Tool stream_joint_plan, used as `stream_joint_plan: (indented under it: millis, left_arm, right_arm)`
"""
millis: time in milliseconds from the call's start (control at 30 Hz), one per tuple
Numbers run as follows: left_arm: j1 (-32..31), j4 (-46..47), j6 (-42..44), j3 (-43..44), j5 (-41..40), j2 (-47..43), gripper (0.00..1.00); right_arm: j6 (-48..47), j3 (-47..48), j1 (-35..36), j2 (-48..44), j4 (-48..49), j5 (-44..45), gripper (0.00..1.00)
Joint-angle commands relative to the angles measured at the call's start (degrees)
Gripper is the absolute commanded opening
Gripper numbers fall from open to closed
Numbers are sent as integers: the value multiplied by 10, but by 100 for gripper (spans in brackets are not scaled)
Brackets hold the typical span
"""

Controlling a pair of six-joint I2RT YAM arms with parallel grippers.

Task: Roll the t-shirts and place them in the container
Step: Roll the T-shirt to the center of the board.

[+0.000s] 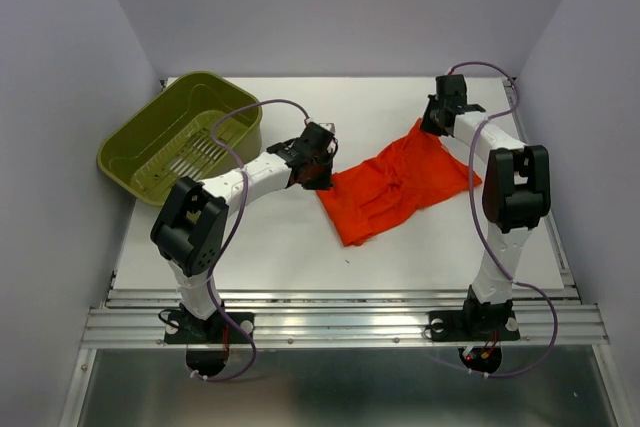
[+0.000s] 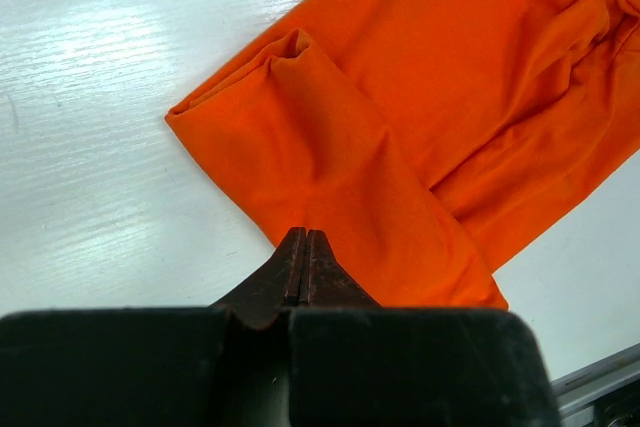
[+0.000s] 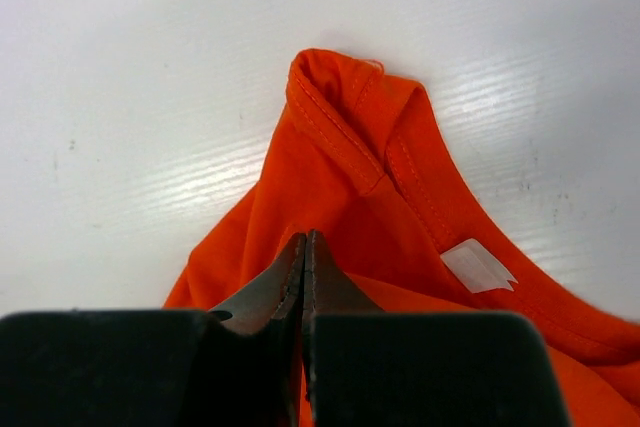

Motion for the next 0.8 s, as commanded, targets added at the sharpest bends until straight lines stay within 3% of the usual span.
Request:
stream_joint_plan:
  millis: [0, 767]
  left_arm:
    - [0, 8, -1, -2, 4, -4, 0]
    - [0, 2, 1, 13, 9, 13, 0]
  right_arm:
    - [3, 8, 1, -28, 53, 2, 1]
    - [-1, 77, 6, 30, 60, -60, 1]
